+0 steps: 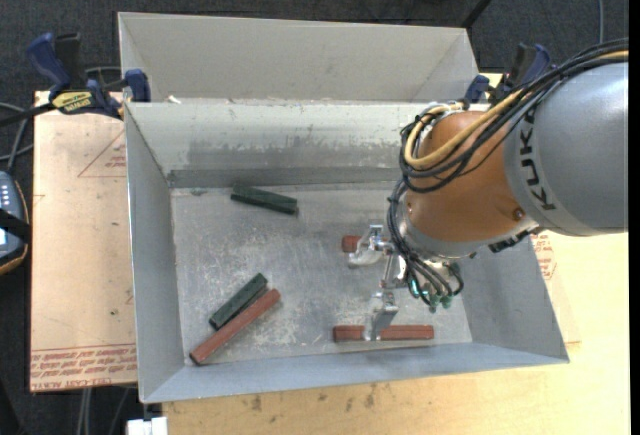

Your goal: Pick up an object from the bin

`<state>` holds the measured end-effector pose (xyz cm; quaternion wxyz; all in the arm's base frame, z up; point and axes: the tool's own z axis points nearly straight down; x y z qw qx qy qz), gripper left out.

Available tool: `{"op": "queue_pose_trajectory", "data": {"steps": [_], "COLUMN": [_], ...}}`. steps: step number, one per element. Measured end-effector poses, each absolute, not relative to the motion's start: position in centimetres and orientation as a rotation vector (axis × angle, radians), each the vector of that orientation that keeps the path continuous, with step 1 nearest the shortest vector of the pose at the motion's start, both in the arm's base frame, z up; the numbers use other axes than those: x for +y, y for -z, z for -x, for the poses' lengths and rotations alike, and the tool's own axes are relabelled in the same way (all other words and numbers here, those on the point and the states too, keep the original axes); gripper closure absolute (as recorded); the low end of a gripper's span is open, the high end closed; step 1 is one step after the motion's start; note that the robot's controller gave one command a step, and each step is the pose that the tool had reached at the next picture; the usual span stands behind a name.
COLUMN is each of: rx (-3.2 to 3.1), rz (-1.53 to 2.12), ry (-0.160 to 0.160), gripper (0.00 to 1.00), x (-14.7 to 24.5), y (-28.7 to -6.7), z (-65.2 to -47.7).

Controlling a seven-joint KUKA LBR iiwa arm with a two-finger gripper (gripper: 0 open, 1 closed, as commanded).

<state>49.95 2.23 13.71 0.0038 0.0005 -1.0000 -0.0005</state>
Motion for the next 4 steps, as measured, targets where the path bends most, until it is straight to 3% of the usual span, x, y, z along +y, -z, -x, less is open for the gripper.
{"op": "queue_pose_trajectory", "data": {"steps": [1, 2, 4], "rx": [-3.141, -3.155, -3.153], "rz": [-0.001, -0.022, -0.021], "ry": [0.002, 0.004, 0.004], "gripper": [0.0, 1.0, 1.0], "x": [2.2, 0.6, 0.6], "y": [-14.0, -7.7, -7.8], "z": [-50.1, -48.9, -48.9]}}
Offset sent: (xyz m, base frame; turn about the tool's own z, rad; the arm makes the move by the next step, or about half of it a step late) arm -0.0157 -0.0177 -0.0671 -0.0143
